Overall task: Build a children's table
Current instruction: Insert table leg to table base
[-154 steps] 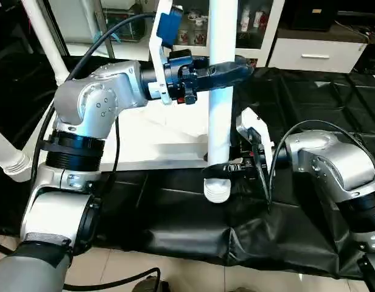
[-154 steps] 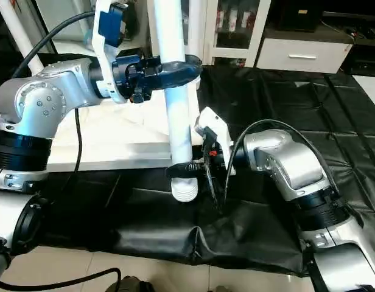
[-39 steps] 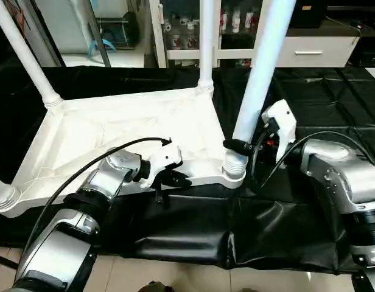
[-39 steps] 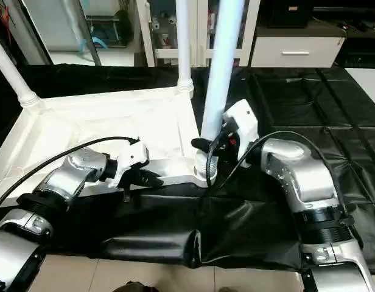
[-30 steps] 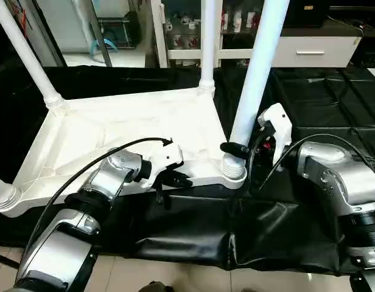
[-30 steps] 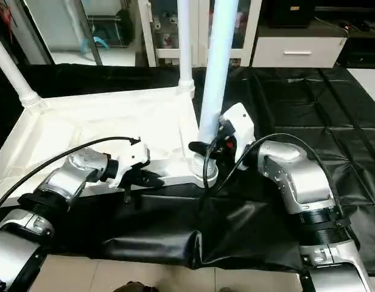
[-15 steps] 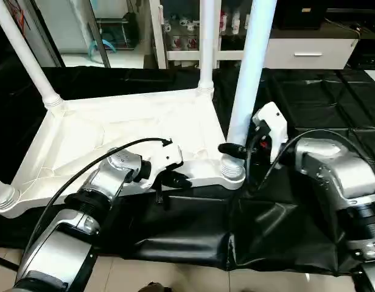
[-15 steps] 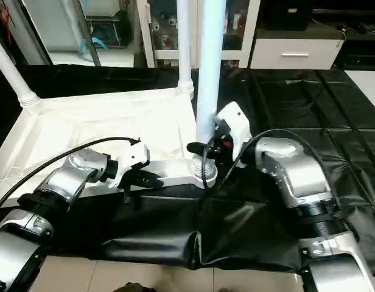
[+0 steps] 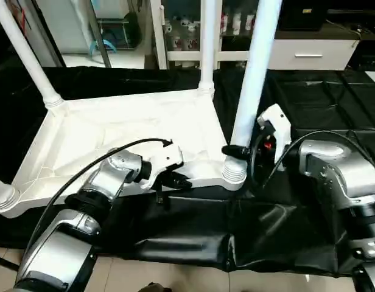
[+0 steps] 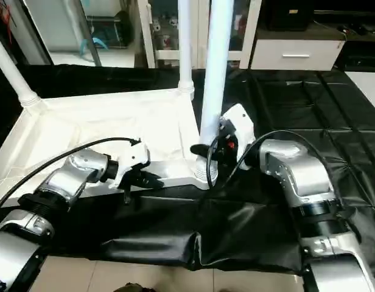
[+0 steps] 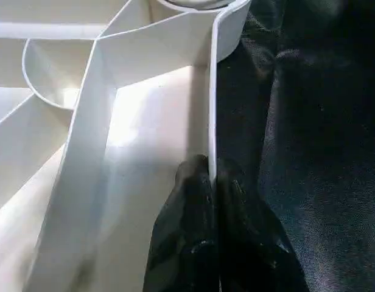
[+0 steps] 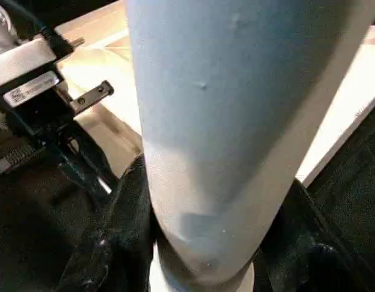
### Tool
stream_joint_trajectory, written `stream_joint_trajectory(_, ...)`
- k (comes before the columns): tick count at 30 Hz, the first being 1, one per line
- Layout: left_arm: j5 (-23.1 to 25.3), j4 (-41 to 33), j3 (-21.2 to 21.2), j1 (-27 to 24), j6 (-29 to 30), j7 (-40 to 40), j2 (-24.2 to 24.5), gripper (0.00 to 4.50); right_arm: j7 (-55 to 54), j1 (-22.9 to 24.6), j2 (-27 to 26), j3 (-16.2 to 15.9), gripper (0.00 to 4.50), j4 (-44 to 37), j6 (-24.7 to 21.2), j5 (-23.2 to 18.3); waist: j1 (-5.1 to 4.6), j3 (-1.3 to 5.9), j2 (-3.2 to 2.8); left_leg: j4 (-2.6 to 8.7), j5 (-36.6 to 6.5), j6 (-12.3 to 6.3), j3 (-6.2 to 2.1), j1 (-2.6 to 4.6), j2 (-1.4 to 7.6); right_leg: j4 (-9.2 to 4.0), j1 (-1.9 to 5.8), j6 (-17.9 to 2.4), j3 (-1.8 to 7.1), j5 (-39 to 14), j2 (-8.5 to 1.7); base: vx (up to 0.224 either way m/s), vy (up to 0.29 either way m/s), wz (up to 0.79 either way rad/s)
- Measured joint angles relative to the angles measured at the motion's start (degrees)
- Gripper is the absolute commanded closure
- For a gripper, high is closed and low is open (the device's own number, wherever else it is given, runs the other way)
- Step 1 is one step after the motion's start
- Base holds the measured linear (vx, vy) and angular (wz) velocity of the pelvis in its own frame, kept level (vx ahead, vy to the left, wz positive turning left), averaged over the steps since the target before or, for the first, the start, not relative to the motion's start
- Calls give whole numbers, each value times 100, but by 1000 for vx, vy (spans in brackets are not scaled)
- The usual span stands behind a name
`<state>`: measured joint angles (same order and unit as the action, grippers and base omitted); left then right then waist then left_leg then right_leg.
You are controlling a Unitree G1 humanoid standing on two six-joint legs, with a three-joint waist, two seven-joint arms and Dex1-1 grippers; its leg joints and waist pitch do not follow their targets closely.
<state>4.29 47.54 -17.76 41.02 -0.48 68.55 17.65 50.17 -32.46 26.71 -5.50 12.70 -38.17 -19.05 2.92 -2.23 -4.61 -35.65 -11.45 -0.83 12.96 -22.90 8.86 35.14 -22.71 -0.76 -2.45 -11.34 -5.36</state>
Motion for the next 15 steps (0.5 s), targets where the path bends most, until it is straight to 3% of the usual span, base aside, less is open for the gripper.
stream_joint_trajectory(15,45,24,-6,0,-40,-34,-20,450,-159,179,-230,308,266,284,311,-161,-6,13,22,0,0,1,1,6,0,-10,9,0,1,0,0,0,0,0)
